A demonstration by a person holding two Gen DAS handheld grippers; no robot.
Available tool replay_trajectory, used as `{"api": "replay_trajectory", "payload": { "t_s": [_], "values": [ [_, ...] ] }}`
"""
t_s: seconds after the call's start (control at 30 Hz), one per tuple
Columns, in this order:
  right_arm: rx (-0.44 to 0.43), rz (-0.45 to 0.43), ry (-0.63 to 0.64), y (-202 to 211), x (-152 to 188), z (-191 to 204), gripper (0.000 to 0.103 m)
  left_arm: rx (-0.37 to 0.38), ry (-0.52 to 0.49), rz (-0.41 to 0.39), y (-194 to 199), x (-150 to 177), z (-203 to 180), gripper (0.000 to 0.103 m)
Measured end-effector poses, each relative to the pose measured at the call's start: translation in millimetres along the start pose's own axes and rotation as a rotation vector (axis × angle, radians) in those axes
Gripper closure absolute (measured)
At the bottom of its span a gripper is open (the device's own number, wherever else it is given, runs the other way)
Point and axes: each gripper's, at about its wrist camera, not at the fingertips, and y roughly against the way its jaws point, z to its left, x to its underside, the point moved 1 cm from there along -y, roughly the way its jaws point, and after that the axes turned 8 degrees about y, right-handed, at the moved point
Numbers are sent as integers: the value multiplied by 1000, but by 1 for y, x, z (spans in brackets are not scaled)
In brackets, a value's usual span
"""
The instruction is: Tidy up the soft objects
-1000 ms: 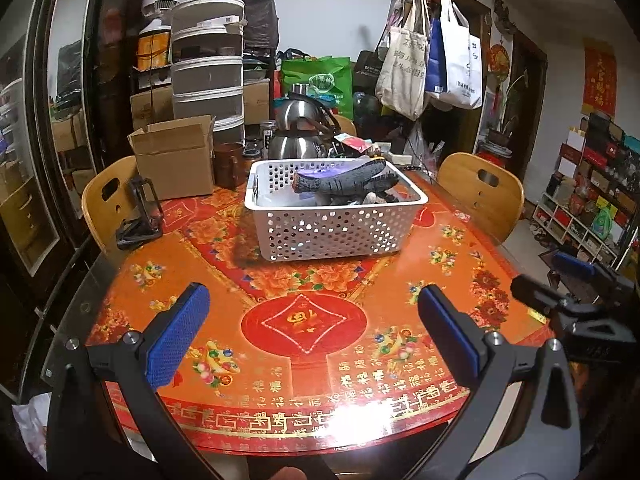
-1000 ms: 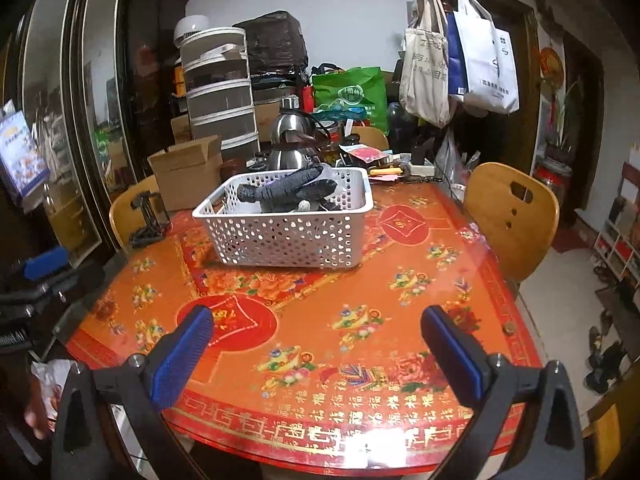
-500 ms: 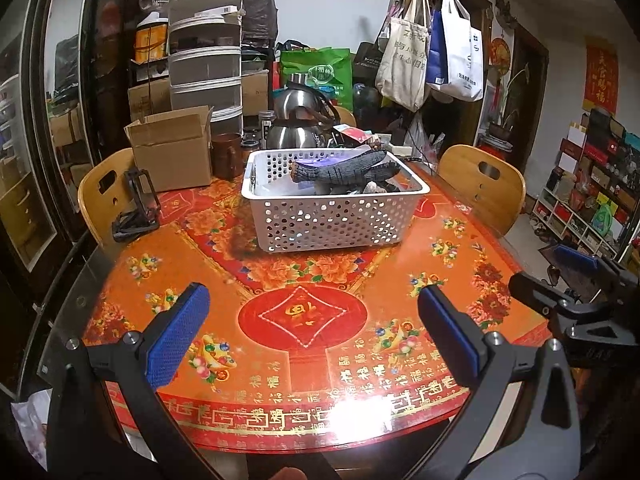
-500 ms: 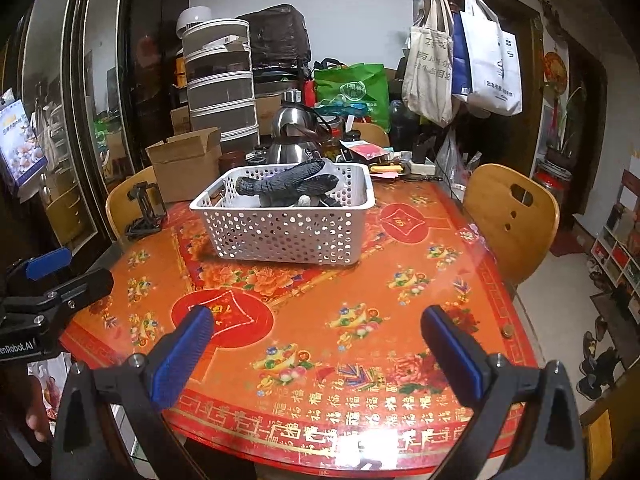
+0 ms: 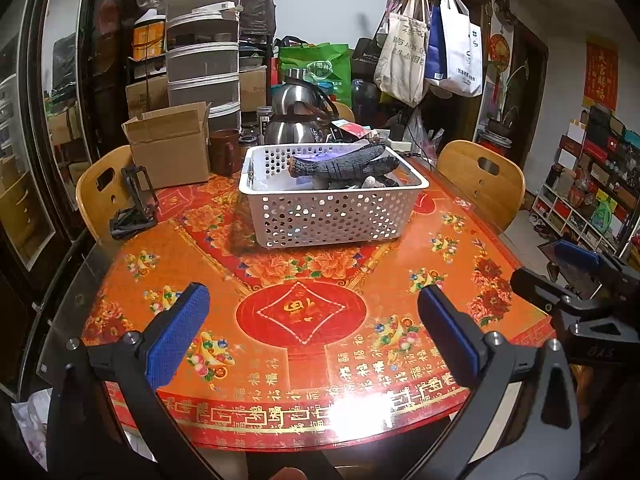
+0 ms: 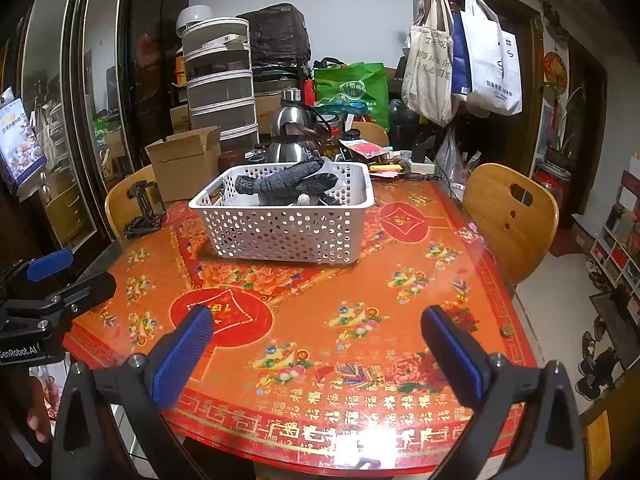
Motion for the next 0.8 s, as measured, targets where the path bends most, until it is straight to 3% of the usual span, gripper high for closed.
{"api": "replay_trajectory", "payload": {
  "t_s": [0.8],
  "values": [
    [5, 1, 15, 2, 1, 3, 0, 3, -4, 8, -2, 2, -1, 0]
  ]
}}
